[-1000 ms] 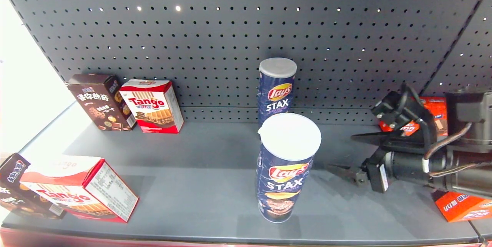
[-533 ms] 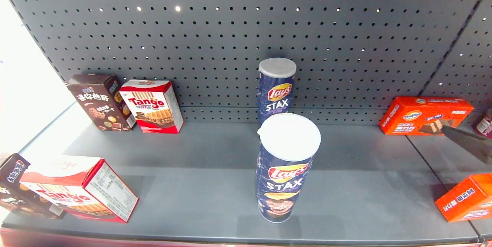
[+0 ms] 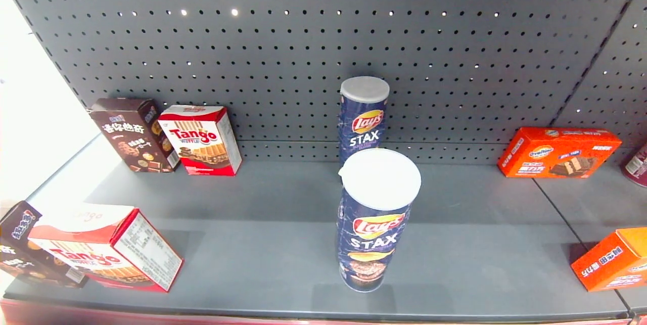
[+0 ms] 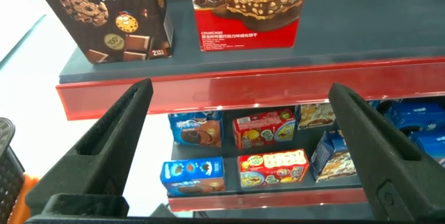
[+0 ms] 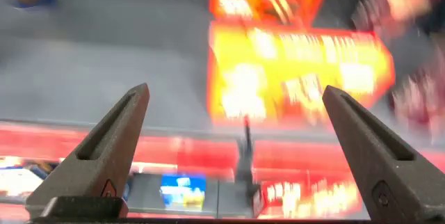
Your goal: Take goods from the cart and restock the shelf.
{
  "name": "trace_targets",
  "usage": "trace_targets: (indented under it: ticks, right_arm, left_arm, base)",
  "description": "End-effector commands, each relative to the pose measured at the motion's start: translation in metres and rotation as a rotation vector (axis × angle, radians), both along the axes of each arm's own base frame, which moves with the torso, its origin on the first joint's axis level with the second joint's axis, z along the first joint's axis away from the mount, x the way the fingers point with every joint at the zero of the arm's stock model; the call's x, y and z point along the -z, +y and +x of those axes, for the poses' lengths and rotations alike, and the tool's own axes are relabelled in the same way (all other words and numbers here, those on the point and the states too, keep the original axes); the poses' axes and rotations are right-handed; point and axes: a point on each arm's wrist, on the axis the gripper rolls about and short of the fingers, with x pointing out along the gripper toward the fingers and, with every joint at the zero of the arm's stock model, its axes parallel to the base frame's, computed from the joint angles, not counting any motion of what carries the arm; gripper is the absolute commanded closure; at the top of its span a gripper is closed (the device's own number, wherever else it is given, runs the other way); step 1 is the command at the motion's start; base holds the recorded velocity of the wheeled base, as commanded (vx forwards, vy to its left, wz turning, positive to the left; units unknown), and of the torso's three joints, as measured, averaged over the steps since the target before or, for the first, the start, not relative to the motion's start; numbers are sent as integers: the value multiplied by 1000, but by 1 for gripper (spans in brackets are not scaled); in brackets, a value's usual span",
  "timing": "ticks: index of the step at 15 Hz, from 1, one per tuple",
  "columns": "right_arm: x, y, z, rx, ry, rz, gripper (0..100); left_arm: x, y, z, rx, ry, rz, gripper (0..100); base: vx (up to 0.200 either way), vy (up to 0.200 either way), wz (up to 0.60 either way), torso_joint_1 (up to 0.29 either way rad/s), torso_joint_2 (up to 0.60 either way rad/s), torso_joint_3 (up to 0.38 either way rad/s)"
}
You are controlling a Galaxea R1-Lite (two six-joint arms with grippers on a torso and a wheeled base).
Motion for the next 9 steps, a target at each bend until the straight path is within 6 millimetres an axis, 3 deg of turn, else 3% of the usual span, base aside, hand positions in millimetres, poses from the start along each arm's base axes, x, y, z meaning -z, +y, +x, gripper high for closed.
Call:
trace_targets:
  ticks: [1,3,9]
  right_arm:
    - [52,-1,3,74,-22,40,0]
    - [63,0,2,0,85,50,0]
    - [63,0,1,-19,57,74,0]
  left_arm:
    - [0,0,0,-1,1,0,0]
    - [0,0,0,1,1,0,0]
    - [0,0,0,-6,3,-4,0]
  base:
    - [0,0,0,0,0,0]
    - [0,0,0,0,0,0]
    - [0,0,0,0,0,0]
